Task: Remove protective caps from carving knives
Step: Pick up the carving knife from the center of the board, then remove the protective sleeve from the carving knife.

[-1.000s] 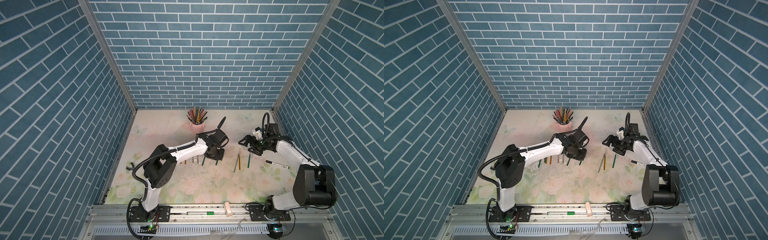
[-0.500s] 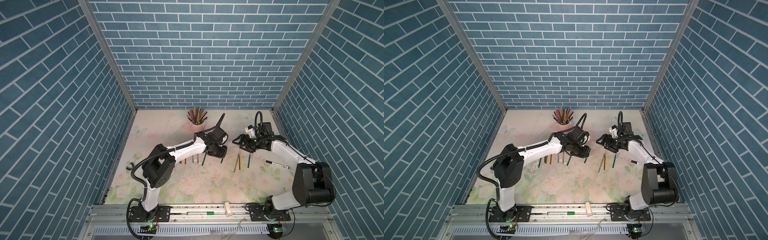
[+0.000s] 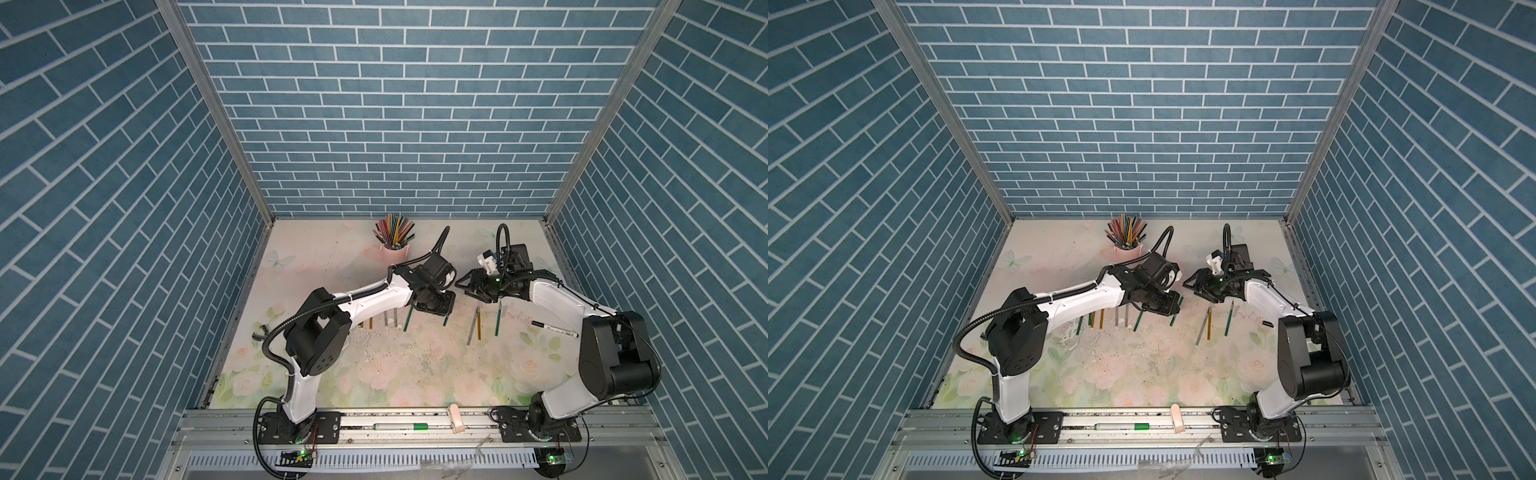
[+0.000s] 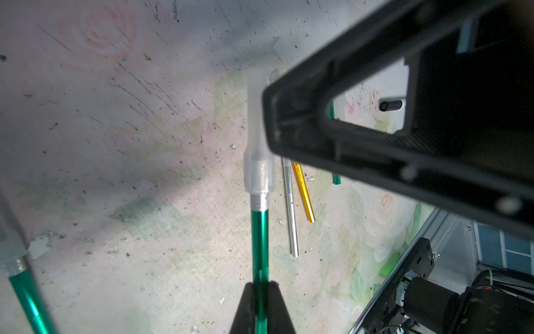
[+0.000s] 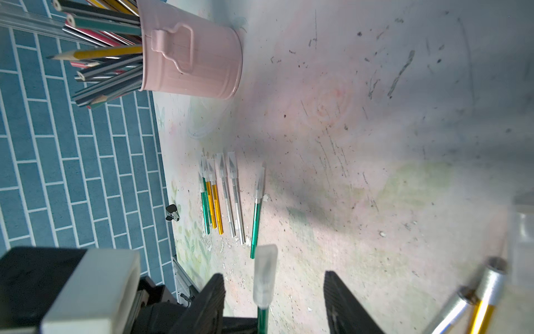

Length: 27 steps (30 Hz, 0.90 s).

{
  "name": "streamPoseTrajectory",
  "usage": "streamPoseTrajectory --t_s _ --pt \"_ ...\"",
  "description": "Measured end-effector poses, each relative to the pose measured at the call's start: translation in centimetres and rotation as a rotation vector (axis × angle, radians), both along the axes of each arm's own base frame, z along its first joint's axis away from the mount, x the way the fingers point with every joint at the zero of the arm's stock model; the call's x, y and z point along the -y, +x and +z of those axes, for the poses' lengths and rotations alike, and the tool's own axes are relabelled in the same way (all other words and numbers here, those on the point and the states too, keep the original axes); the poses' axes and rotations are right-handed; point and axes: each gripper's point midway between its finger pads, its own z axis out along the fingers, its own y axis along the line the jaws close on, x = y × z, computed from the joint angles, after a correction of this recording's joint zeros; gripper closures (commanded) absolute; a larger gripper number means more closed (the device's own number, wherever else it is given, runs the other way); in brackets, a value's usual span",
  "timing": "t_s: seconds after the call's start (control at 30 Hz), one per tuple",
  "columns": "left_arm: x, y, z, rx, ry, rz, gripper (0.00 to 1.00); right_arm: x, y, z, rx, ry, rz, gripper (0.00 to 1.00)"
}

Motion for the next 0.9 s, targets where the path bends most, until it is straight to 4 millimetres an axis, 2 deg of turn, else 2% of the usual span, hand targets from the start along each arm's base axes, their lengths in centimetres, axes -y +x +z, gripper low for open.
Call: streamPoseTrajectory --t_s 0.23,0.67,0.7,0.73,0.9 --pt "0.0 0.0 0.0 0.001 0.0 -0.001 0.98 -1.4 0.3 -0.1 0.0 0.009 0.013 0.69" --pt "-0.2 0.2 0.0 0.005 0.005 0.007 0.98 -2.3 0.7 -0.8 -0.014 -0.007 0.013 0.9" --pt "-0.2 0.2 0.0 0.006 0.005 0.007 0.98 -2.3 0.8 -0.8 -0.013 -0.008 0.012 0.92" --pt "-0.2 0.2 0.0 0.006 0.005 0.007 0.98 -2.3 0.8 -0.8 -0.013 -0.009 0.011 0.99" --pt "-0.2 0.2 -0.1 0.006 0.006 0.007 0.98 -2.2 0.8 -0.7 -0.016 -0.016 0.009 1.0"
